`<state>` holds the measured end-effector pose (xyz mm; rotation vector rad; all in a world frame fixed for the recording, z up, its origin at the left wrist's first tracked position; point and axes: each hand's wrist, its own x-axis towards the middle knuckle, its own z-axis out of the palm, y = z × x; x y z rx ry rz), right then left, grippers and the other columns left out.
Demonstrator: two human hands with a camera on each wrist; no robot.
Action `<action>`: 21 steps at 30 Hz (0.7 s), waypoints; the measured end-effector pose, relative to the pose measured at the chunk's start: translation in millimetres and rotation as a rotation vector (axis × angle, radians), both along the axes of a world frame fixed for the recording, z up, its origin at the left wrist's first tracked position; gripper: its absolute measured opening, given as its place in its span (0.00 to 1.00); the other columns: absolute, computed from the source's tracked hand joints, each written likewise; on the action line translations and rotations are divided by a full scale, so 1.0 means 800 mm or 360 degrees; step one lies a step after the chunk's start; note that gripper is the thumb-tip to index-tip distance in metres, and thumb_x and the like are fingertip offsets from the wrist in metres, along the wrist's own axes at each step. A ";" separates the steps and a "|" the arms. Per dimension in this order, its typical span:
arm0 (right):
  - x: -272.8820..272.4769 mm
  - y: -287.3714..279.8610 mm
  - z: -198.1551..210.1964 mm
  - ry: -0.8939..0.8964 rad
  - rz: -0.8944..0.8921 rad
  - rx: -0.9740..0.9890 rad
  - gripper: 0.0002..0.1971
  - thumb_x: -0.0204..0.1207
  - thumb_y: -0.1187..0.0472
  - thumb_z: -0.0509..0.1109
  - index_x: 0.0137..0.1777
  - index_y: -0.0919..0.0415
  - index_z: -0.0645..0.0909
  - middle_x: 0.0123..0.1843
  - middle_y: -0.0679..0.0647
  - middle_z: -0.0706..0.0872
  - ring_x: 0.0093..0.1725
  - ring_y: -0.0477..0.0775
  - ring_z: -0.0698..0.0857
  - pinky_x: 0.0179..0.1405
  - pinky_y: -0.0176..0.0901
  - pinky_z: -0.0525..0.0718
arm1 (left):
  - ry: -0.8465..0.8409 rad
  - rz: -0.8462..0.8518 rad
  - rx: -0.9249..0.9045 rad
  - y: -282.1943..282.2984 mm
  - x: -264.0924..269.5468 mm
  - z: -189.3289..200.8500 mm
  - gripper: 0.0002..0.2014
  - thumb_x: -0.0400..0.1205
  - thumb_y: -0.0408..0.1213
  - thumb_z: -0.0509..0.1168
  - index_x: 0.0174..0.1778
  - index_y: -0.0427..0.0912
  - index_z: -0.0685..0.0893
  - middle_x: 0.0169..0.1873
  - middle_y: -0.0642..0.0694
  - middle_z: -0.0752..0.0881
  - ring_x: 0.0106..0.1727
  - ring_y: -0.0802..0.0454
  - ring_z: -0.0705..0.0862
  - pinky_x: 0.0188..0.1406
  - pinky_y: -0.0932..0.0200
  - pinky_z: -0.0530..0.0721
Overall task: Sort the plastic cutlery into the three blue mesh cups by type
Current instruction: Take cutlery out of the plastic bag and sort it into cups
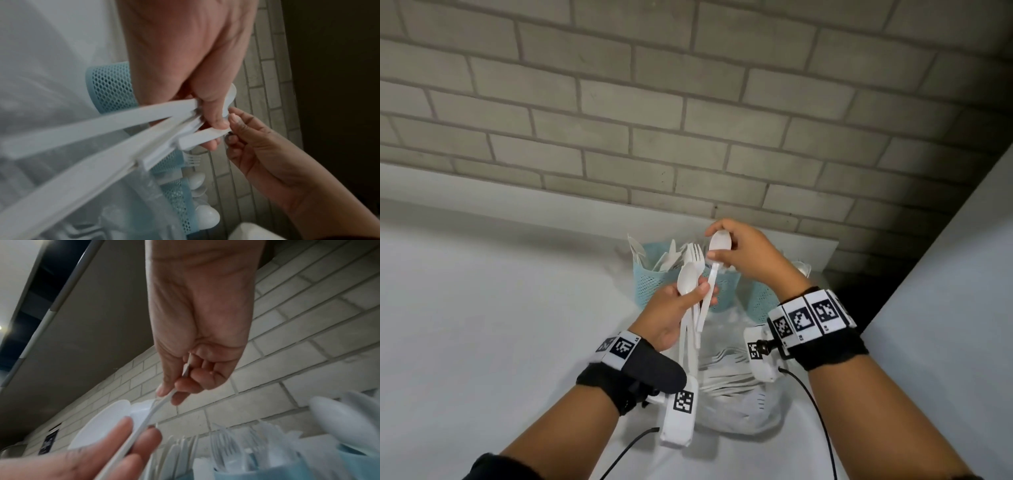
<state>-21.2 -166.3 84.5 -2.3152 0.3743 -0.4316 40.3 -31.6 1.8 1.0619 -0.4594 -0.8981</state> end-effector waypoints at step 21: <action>-0.027 -0.020 -0.028 0.0209 -0.0006 0.0049 0.02 0.76 0.60 0.71 0.43 0.56 0.81 0.38 0.54 0.84 0.21 0.39 0.77 0.21 0.28 0.76 | -0.0024 -0.0502 0.0209 -0.023 -0.016 0.002 0.11 0.85 0.39 0.55 0.49 0.36 0.79 0.31 0.45 0.90 0.35 0.51 0.90 0.40 0.58 0.88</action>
